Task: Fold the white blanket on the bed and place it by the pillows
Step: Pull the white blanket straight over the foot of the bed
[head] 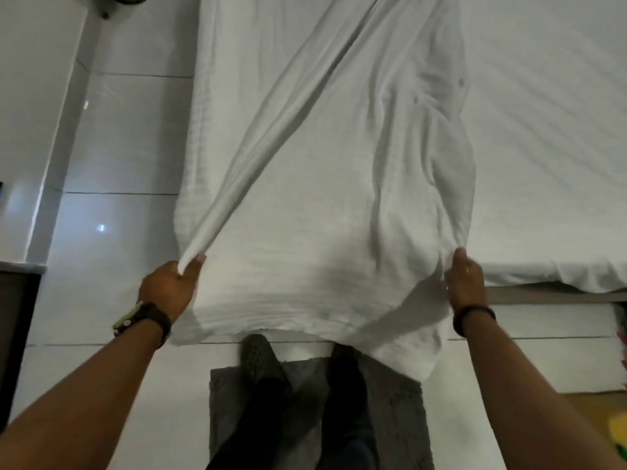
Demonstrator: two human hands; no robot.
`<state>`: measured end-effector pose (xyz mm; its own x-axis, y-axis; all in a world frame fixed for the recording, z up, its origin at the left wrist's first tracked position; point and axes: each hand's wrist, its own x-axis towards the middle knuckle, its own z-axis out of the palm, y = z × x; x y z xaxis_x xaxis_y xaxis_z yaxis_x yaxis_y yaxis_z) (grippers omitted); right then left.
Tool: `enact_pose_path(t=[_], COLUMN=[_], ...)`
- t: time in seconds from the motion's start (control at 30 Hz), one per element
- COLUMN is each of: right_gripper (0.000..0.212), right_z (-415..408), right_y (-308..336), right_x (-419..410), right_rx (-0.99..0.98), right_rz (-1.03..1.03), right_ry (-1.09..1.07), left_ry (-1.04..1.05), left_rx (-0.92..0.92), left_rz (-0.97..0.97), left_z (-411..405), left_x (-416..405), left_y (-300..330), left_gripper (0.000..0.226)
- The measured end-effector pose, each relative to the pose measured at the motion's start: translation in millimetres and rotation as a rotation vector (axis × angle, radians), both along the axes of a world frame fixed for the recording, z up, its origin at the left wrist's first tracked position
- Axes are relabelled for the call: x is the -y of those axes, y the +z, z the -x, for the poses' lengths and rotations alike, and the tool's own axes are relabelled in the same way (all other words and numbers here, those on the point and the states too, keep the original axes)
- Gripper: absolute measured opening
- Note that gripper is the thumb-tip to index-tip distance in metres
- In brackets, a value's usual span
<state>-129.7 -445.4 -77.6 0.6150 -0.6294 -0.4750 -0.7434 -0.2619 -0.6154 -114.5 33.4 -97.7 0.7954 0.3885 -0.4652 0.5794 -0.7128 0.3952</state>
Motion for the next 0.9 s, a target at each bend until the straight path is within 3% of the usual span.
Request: enact_pose_path(t=[0.07,0.17,0.27,0.37,0.53,0.7,0.83,0.9], right_gripper=[0.080,0.060,0.060,0.059,0.061,0.066,0.060,0.062], right_z=[-31,-55,-38,-15,-40,-46,-54,-51], right_y=[-10,-8,12,16,10,4,14,22], right_x=[3,7,43,64,15,1,12,37], right_rx=[-0.030,-0.061,-0.089,-0.177,-0.106,-0.053,-0.034,-0.091], right_rz=[-0.028,0.150,0.360,0.371,0.153,0.192,0.368,0.501], right_ry=[-0.085,0.003,-0.049,-0.086,-0.131,-0.133,0.069,0.101], left_ry=[-0.040,-0.060,-0.080,-0.051,-0.035,0.162,0.015,0.015], left_rx=[0.065,0.104,0.010,-0.081,-0.183,0.118,0.193,0.179], left_rz=[-0.109,-0.226,-0.301,-0.226,-0.011,0.136,-0.049,-0.130], left_z=[-3,-3,2,13,17,-43,-82,-84], left_x=[-11,-33,-60,-50,1,46,39,17], left_y=[5,14,18,12,-8,3,2,4], left_gripper=[0.065,0.068,0.080,0.084,0.081,0.080,0.055,0.056])
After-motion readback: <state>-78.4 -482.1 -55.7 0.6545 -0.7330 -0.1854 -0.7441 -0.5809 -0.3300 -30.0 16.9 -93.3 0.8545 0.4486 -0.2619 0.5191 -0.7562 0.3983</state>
